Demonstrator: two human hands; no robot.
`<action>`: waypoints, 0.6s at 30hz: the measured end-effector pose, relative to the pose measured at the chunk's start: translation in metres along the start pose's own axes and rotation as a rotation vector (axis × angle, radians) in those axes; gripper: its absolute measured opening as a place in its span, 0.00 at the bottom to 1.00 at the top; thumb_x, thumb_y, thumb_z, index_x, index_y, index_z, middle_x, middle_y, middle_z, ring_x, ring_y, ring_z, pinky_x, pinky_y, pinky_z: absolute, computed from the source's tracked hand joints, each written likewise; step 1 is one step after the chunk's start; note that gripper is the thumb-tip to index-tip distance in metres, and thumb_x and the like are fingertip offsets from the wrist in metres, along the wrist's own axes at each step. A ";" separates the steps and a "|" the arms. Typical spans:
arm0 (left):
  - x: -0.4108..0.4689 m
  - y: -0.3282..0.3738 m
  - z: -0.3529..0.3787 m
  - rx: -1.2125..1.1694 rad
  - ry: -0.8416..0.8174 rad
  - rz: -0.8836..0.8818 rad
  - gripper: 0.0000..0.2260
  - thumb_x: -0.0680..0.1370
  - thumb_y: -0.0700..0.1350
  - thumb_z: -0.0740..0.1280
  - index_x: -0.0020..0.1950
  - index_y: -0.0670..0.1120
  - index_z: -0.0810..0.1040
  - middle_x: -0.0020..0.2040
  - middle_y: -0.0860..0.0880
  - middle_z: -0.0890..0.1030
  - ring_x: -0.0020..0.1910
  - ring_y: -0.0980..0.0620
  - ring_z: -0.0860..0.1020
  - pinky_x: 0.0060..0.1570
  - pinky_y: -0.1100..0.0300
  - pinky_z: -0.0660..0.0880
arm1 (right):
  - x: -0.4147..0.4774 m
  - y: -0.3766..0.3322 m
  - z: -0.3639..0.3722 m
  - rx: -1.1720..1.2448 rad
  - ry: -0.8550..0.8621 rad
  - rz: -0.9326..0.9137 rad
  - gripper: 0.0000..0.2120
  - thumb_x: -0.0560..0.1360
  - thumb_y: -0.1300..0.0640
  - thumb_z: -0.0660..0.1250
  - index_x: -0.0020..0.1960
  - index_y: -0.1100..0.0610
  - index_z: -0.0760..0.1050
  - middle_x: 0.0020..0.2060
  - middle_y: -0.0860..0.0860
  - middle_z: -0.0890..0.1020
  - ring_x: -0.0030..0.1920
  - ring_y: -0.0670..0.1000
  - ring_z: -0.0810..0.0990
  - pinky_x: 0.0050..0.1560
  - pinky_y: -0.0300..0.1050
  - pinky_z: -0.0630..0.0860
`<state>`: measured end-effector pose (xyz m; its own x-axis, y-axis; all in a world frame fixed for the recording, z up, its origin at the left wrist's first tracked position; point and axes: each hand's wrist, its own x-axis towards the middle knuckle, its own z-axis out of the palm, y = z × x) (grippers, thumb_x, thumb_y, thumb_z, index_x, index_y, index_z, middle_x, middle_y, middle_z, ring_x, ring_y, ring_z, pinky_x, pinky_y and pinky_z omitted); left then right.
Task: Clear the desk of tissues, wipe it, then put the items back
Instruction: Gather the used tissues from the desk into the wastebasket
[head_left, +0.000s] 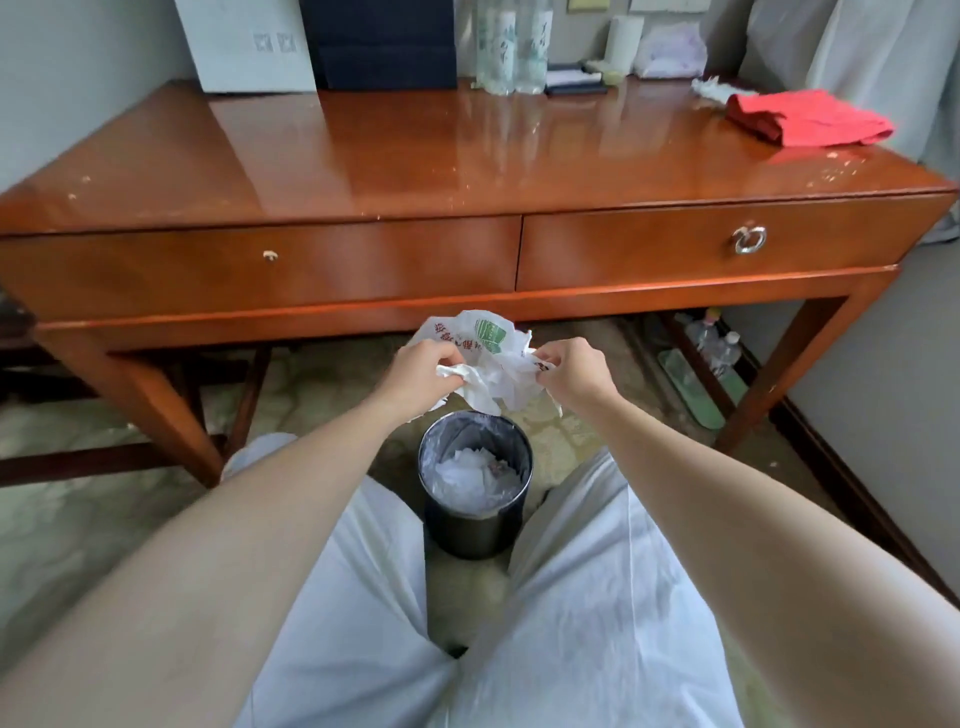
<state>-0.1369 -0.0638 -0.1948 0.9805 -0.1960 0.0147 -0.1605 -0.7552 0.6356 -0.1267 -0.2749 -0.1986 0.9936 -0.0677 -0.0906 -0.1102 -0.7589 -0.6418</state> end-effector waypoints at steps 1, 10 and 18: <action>0.001 -0.009 0.008 -0.005 -0.017 -0.017 0.05 0.76 0.40 0.70 0.42 0.49 0.77 0.47 0.50 0.81 0.51 0.49 0.76 0.47 0.59 0.66 | 0.002 0.005 0.011 -0.005 -0.022 0.018 0.18 0.74 0.65 0.62 0.60 0.53 0.81 0.51 0.54 0.83 0.50 0.56 0.79 0.40 0.38 0.69; 0.028 -0.100 0.086 -0.102 -0.179 -0.220 0.03 0.76 0.41 0.71 0.44 0.46 0.78 0.48 0.51 0.81 0.53 0.51 0.76 0.48 0.61 0.66 | 0.035 0.048 0.098 -0.044 -0.233 0.186 0.08 0.74 0.63 0.62 0.47 0.55 0.79 0.40 0.55 0.79 0.44 0.57 0.76 0.40 0.42 0.68; 0.072 -0.162 0.152 -0.158 -0.272 -0.398 0.06 0.74 0.46 0.73 0.46 0.50 0.77 0.48 0.50 0.79 0.51 0.49 0.75 0.47 0.60 0.66 | 0.080 0.082 0.162 -0.049 -0.393 0.318 0.18 0.74 0.62 0.67 0.63 0.56 0.70 0.49 0.53 0.77 0.51 0.56 0.78 0.47 0.46 0.74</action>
<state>-0.0571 -0.0508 -0.4135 0.8939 -0.0838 -0.4405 0.2595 -0.7044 0.6607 -0.0600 -0.2371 -0.3820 0.8253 -0.0581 -0.5617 -0.3950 -0.7703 -0.5006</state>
